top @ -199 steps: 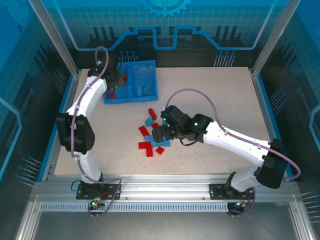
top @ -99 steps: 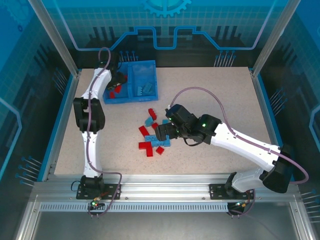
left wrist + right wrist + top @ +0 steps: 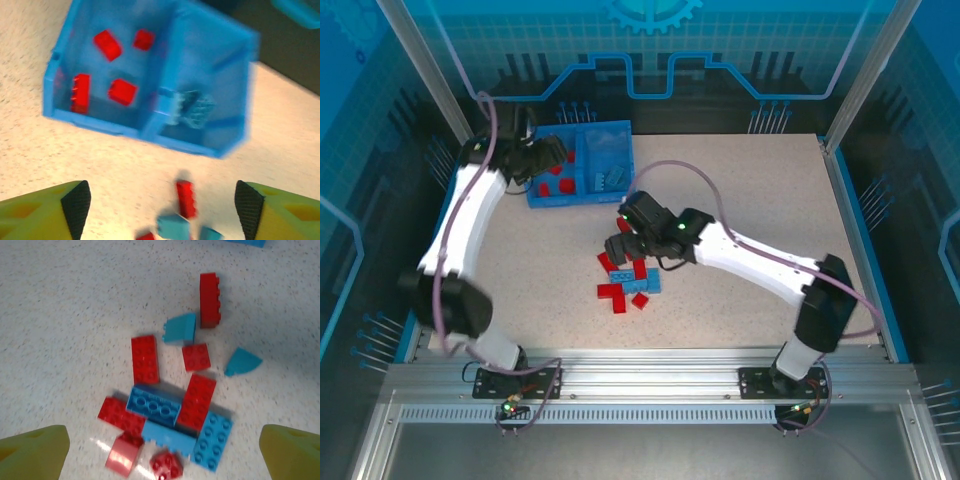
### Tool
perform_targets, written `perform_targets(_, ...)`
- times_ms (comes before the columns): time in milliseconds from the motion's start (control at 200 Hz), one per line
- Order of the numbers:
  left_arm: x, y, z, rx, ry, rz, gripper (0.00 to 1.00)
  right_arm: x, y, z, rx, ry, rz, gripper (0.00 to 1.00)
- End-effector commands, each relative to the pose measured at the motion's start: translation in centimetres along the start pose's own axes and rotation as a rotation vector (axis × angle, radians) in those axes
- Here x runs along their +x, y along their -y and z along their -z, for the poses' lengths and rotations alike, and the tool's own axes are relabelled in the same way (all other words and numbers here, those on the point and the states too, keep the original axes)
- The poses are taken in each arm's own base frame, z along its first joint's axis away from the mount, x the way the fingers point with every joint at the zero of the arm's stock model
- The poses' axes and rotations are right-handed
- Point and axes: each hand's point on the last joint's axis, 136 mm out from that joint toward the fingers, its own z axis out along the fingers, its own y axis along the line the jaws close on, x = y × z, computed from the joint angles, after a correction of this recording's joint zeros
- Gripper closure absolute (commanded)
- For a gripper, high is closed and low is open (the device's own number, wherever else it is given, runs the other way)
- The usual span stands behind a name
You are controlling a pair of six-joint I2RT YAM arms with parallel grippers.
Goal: Sort the legos into containers by color
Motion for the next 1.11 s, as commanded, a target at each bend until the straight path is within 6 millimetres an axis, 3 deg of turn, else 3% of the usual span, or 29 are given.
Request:
perform_targets(0, 3.2, 2.8, 5.0, 0.154, 0.037, -0.146, 0.16, -2.2, 0.1, -3.2, 0.004, -0.007, 0.015, 0.05)
perform_targets(85, 6.1, 2.8, 7.7, 0.217, 0.042, -0.258, 0.1, -2.6, 0.8, -6.5, 0.031, -0.053, -0.016, 0.1)
perform_targets(190, 9.3, 1.7, 9.5, 0.255, 0.027, -0.375, 0.03, -2.8, 1.3, -10.0, 0.042, -0.109, -0.068, 0.17)
perform_targets(380, 12.8, -0.9, 8.9, 0.238, 0.0, -0.433, 0.01, -1.4, 1.4, -14.4, 0.066, -0.203, -0.132, 0.25)
perform_targets(585, 13.4, -1.2, 7.5, 0.236, -0.01, -0.446, 0.01, 0.9, 1.7, -16.5, 0.088, -0.273, -0.18, 0.32)
perform_targets(690, 13.7, -1.3, 6.8, 0.245, -0.013, -0.448, 0.01, 1.0, 1.7, -16.7, 0.09, -0.276, -0.192, 0.36)
perform_targets(720, 13.8, -1.4, 6.6, 0.241, -0.016, -0.449, 0.01, 1.9, 2.0, -17.7, 0.105, -0.298, -0.19, 0.37)
perform_targets(955, 14.1, -2.1, 5.3, 0.202, -0.04, -0.444, 0.01, 3.4, 2.0, -19.7, 0.109, -0.354, -0.193, 0.38)
perform_targets(1101, 13.9, -2.3, 5.2, 0.188, -0.031, -0.445, 0.01, 3.7, 2.2, -20.2, 0.12, -0.361, -0.19, 0.51)
